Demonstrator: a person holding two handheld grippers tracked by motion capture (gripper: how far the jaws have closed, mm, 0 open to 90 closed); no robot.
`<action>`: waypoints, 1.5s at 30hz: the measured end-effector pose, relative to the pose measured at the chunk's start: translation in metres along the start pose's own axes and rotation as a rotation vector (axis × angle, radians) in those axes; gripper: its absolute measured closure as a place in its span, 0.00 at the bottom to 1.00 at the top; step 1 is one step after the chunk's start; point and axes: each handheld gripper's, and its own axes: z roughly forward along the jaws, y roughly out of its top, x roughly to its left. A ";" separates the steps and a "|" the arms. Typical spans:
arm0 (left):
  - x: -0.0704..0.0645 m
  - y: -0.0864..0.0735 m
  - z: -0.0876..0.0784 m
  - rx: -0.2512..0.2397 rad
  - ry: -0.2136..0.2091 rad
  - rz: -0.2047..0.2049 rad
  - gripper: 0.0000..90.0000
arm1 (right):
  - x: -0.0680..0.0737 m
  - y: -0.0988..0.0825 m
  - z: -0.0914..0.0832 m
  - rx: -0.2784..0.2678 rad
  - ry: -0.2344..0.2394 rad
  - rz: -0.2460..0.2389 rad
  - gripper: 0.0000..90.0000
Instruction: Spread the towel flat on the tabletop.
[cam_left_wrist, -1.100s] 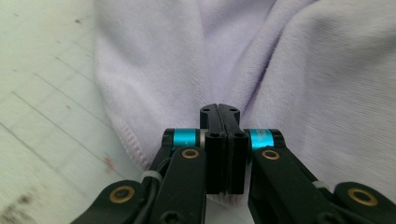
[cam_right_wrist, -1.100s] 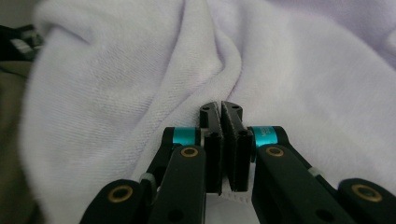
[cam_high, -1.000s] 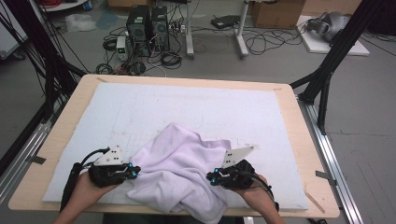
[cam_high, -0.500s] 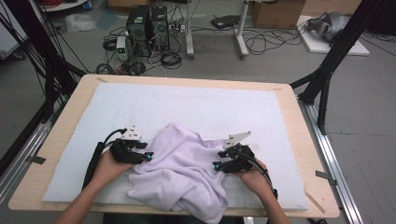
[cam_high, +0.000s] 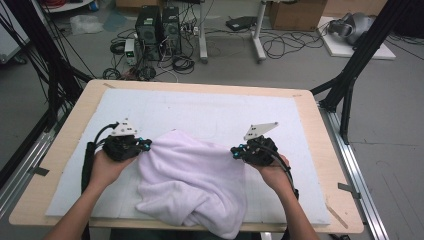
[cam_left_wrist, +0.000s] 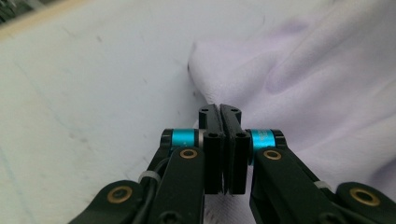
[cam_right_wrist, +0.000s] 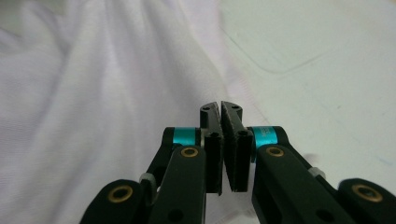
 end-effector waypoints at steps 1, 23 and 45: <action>-0.005 -0.002 -0.010 -0.001 -0.020 0.010 0.97 | 0.006 0.000 -0.006 -0.001 0.015 -0.016 0.97; 0.004 -0.029 0.052 0.170 -0.085 -0.002 0.59 | -0.011 -0.036 0.031 0.110 0.029 0.097 0.57; 0.020 -0.002 0.041 0.052 -0.066 -0.052 0.95 | -0.028 -0.027 0.022 0.016 0.035 0.050 0.98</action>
